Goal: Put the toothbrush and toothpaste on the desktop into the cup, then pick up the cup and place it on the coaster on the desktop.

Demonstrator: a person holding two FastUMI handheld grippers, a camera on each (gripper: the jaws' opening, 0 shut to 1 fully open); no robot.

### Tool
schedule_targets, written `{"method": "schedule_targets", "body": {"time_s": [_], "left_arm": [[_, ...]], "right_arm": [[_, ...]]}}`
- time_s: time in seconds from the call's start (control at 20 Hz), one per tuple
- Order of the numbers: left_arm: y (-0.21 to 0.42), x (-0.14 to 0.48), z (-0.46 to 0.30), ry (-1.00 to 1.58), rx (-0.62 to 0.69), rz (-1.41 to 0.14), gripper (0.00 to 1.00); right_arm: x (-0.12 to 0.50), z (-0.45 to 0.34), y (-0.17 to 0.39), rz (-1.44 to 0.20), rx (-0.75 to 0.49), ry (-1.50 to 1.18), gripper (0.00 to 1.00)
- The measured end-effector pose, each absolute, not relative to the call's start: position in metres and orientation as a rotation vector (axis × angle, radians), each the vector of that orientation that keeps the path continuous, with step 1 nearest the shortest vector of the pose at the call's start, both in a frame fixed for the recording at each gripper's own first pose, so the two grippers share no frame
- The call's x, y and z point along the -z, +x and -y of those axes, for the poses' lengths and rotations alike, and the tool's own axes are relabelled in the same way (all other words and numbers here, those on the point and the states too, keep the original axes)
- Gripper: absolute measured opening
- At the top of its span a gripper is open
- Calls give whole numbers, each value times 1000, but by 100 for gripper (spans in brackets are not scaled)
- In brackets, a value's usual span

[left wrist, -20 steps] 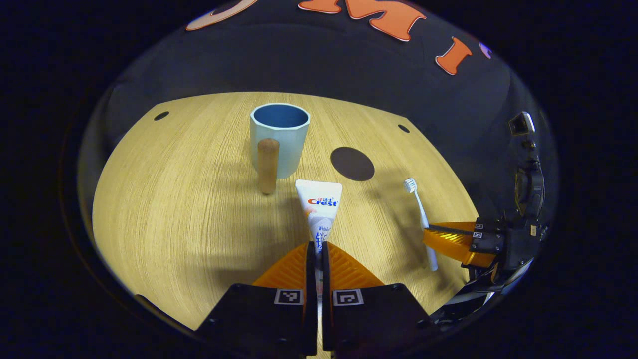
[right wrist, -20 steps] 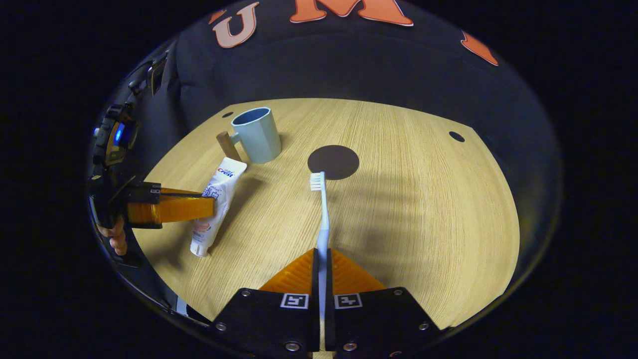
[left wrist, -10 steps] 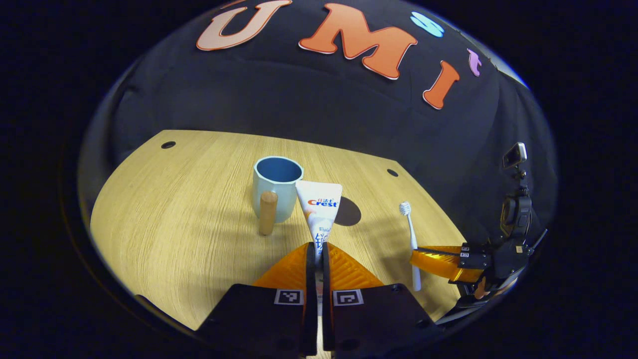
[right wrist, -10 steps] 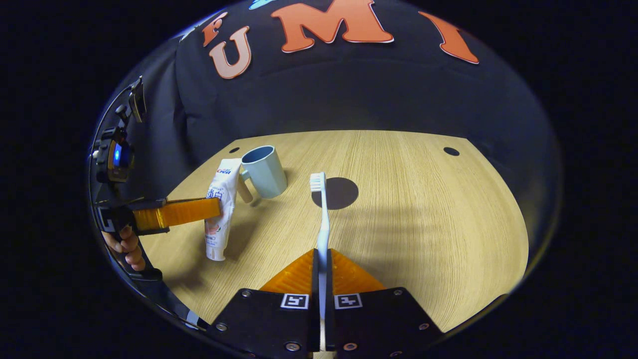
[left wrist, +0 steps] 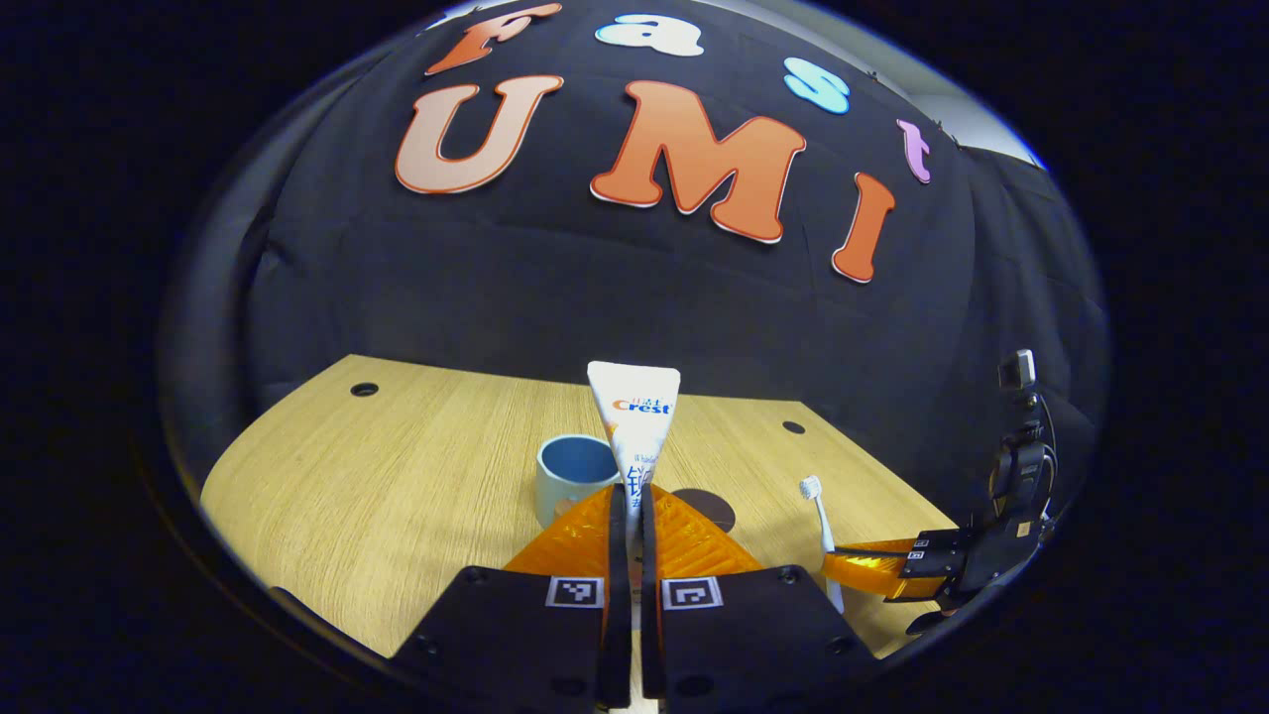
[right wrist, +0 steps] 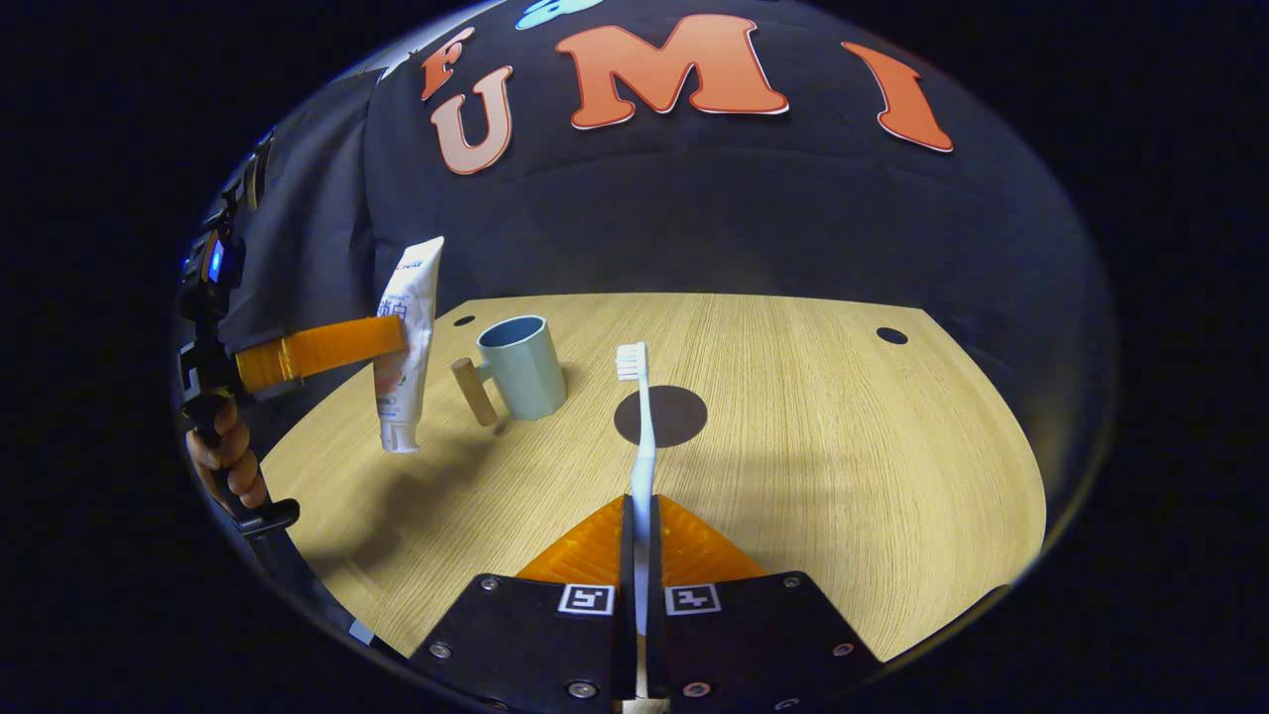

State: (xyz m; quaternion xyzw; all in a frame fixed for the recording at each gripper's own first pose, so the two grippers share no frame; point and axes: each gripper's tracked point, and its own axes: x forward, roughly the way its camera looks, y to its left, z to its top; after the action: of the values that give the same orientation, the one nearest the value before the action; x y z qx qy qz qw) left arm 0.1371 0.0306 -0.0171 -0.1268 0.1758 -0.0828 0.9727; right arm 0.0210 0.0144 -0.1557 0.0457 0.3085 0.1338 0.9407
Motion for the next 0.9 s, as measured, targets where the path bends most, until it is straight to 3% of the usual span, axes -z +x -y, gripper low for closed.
{"method": "schedule_targets", "body": {"time_s": [0.5,0.9], "left_arm": [[202,-35,-52,-227,96,-76,8],[266,-8,-63,-247,65,-43,8]], "right_arm": [[139,11,45,-536,-225,120,5],[149,11,67,-519,-215,147,4]]}}
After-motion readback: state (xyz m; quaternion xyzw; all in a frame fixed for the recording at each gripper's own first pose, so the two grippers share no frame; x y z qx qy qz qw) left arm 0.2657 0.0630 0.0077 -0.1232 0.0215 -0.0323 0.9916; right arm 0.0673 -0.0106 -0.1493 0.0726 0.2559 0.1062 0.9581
